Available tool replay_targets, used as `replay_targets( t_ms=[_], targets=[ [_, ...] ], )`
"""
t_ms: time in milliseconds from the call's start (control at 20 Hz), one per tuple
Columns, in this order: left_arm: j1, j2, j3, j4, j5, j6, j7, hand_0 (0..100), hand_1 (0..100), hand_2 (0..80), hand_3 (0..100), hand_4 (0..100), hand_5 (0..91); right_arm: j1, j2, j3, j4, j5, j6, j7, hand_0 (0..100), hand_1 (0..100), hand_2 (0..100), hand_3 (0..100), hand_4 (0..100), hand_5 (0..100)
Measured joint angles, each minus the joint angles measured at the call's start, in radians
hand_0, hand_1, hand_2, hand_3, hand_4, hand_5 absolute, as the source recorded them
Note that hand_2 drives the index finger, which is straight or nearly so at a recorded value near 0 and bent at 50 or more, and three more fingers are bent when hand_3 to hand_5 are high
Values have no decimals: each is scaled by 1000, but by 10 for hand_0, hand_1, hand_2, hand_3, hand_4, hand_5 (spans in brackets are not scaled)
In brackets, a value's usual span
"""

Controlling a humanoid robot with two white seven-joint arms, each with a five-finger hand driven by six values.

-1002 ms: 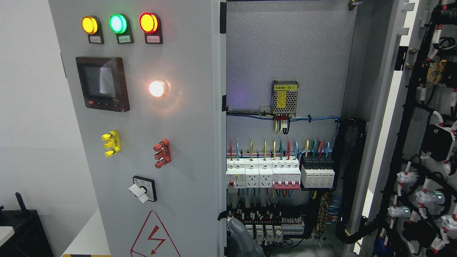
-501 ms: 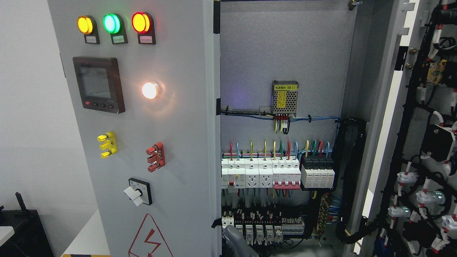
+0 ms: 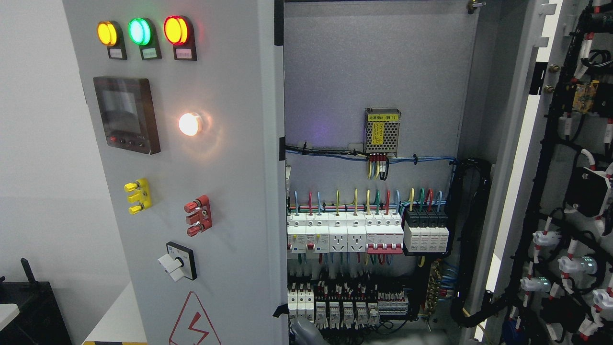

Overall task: Open door with both hands
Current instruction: 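Pull the light-panel door outward toward the robot with the right hand, then keep swinging the light-panel door wide open with the right hand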

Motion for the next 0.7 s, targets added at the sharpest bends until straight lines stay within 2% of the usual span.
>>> replay_targets(
  t_ms=[701],
  targets=[
    [0,0,0,0,0,0,0,0,0,0,0,42,0,10,-10,61,-44,0,-3,0,0,0,0,0,0,0]
  ],
)
